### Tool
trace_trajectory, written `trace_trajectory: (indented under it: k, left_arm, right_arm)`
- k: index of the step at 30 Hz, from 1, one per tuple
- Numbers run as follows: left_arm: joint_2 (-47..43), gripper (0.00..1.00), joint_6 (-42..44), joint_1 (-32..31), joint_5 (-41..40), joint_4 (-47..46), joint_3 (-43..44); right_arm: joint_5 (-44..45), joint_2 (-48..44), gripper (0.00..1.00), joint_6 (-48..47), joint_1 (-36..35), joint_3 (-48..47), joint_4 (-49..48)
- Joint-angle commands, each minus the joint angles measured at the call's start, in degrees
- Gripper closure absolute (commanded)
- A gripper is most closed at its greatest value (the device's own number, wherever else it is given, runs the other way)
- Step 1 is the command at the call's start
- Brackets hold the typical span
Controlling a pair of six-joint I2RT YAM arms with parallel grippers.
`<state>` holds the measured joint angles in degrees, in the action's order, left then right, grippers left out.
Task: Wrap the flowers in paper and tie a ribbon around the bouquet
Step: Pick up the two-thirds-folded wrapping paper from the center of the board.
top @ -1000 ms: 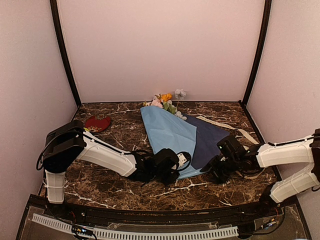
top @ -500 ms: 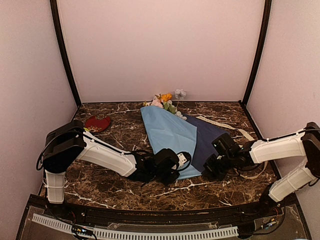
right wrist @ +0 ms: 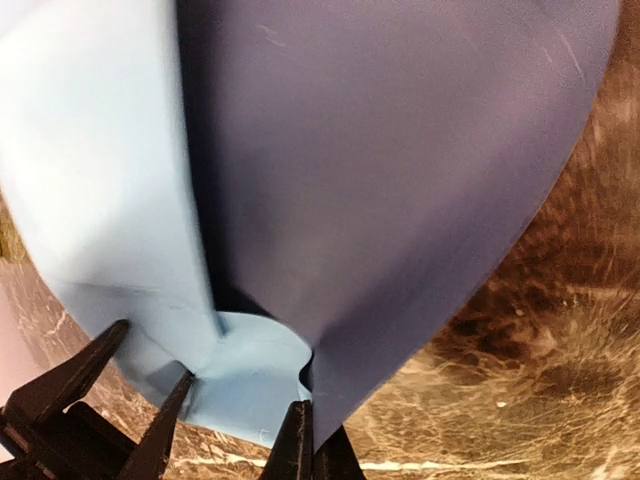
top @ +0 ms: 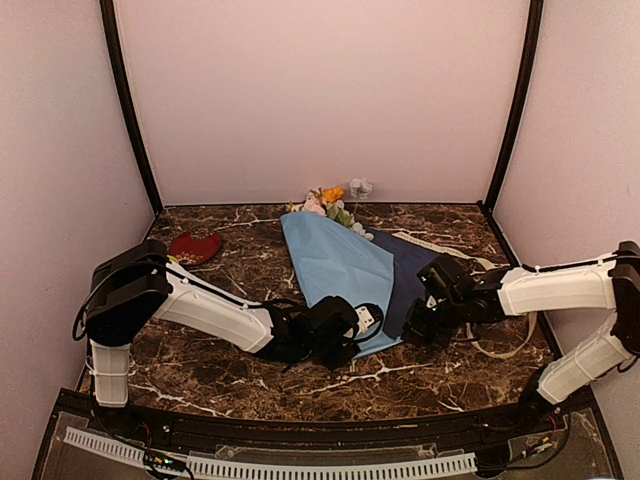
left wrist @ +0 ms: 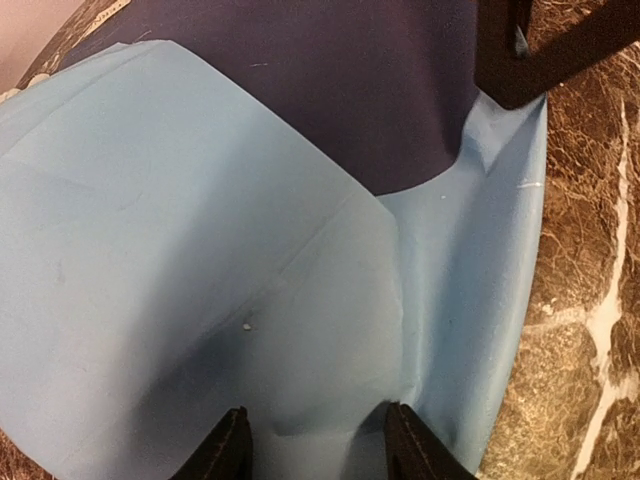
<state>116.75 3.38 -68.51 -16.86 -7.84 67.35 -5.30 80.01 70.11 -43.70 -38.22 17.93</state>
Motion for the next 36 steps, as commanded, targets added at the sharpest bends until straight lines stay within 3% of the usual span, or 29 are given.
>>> trace_trajectory:
  k: [1, 8, 15, 19, 30, 36]
  left_arm:
    - [0.75, 0.54, -0.05, -0.21, 3.37, 4.81, -1.77]
    - [1.29, 0.55, -1.26, -0.18, 5.12, 3.94, -2.6]
    - [1.2, 0.55, -2.38, -0.1, 7.78, 1.26, -3.95]
    - [0.63, 0.55, -3.37, 0.01, 9.16, -0.85, -4.64]
    - [-6.13, 0.53, -3.38, 0.44, 12.61, -7.35, -10.55]
    - [-12.71, 0.46, -2.03, 0.44, 14.59, -12.26, -15.11]
  right_arm:
    - [10.22, -1.56, 1.0, -12.74, -4.18, -6.54, 6.62]
    - [19.13, -2.91, 1.0, -24.07, -10.52, -8.91, 7.12]
    - [19.89, -1.28, 1.0, -48.92, -15.43, -9.41, 0.2]
    - [17.43, 2.71, 1.0, -57.92, -18.64, -10.0, -3.93]
    - [15.58, 9.06, 1.0, -58.77, -18.96, -10.27, -8.84]
    - [16.97, 12.85, 1.0, -59.19, -18.74, -10.92, -8.06]
